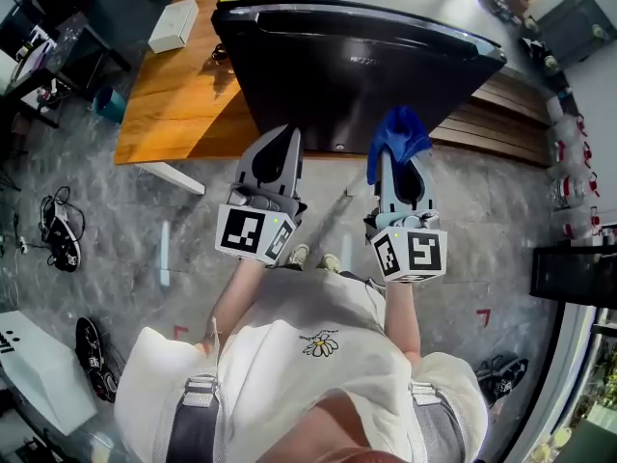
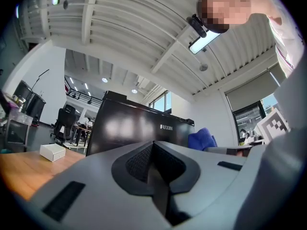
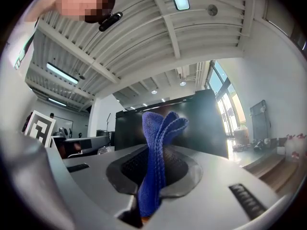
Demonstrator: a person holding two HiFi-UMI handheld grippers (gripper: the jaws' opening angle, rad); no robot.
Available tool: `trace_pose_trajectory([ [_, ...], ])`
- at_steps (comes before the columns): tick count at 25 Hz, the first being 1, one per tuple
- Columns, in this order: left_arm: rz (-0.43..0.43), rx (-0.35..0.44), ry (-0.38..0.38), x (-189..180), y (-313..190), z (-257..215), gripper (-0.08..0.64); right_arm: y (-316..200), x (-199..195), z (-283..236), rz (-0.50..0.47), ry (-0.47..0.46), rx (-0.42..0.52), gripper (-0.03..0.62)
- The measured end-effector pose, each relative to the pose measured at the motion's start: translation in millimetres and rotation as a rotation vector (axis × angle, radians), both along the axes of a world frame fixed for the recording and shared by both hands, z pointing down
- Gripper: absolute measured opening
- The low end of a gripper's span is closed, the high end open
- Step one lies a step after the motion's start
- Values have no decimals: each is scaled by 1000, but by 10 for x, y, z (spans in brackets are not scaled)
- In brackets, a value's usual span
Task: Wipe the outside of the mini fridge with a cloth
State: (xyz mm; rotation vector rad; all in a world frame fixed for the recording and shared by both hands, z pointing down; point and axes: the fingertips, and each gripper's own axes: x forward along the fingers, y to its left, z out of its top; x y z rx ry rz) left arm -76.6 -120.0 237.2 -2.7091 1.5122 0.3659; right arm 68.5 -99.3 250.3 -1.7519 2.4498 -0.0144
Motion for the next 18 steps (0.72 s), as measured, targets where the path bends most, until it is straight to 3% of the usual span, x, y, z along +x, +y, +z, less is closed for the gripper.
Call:
trace_pose_trajectory([
  [6, -89, -8, 13, -168, -23, 51, 5, -79, -365, -212, -162, -10, 52, 63],
  [14, -226, -8, 28, -712, 65, 50, 5, -319, -1537, -925, -372, -19, 170, 63],
  [18, -292, -30, 39, -1014, 138, 114, 5, -484, -2034, -1089, -392, -7, 184, 63],
])
